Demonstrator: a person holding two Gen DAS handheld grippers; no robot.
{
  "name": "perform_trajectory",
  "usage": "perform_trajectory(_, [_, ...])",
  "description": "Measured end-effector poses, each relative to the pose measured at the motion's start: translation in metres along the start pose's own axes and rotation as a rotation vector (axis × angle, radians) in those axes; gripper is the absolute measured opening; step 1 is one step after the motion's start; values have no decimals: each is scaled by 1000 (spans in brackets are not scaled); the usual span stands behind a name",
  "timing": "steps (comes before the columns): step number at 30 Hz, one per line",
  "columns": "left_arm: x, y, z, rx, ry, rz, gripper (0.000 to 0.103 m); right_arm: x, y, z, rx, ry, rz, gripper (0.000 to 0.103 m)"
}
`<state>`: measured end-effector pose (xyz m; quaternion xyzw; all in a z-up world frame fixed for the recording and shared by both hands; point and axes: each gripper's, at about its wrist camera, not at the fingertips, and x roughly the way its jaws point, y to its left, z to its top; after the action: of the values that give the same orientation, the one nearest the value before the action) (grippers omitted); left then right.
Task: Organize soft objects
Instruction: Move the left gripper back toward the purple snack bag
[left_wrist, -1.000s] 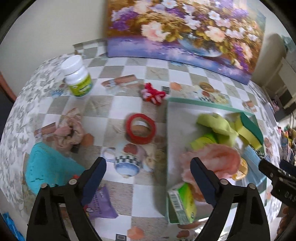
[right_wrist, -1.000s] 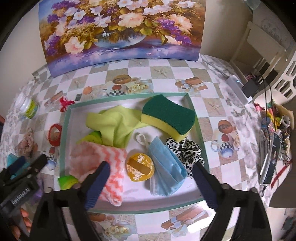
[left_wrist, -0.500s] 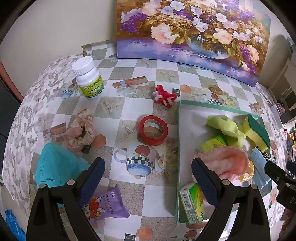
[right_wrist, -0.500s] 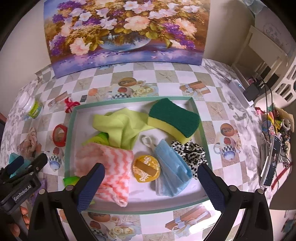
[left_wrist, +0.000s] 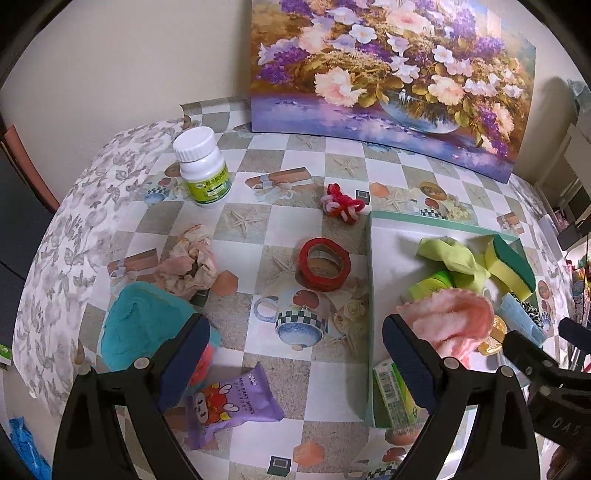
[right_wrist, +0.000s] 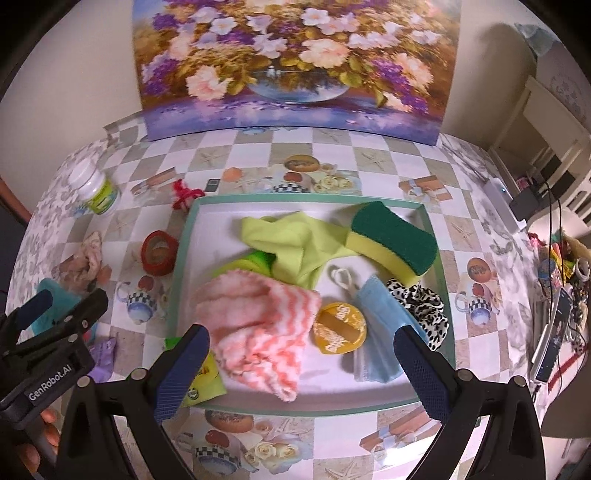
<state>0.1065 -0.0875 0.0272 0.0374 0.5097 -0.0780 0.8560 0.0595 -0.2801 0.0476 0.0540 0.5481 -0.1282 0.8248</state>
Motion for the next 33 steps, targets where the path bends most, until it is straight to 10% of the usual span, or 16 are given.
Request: perform_trajectory(33, [21, 82, -77, -146, 204, -51, 95, 8, 76, -46, -164, 66, 93, 102])
